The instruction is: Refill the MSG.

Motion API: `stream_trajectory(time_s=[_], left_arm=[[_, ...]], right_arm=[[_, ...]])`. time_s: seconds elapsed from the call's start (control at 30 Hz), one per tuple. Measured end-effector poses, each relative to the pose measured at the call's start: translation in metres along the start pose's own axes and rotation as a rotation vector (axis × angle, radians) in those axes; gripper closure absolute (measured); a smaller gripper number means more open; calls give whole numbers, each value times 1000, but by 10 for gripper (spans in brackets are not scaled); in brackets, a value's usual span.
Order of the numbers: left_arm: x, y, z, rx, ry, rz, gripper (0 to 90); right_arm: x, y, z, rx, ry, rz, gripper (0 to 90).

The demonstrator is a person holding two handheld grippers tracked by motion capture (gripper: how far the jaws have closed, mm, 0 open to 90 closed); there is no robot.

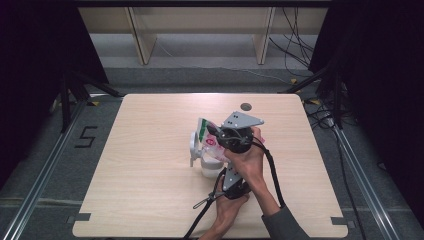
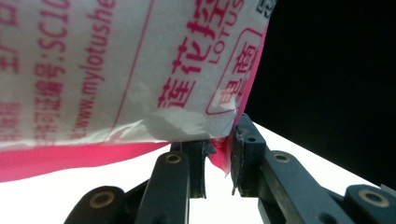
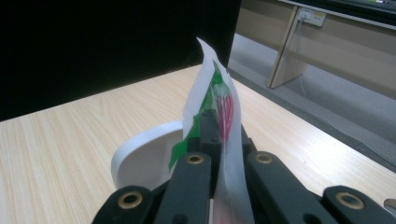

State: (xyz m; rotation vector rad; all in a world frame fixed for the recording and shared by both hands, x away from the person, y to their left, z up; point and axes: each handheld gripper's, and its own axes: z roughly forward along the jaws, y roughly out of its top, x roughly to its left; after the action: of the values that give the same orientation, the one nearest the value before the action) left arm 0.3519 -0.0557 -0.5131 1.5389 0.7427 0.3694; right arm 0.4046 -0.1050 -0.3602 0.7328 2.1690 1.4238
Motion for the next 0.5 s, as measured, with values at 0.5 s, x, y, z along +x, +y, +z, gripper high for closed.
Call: stream_trajectory(time_s=[0.5], left_arm=[[0, 1, -2, -7, 19, 6, 772]], right_arm=[[0, 1, 0, -10, 10, -17, 899]])
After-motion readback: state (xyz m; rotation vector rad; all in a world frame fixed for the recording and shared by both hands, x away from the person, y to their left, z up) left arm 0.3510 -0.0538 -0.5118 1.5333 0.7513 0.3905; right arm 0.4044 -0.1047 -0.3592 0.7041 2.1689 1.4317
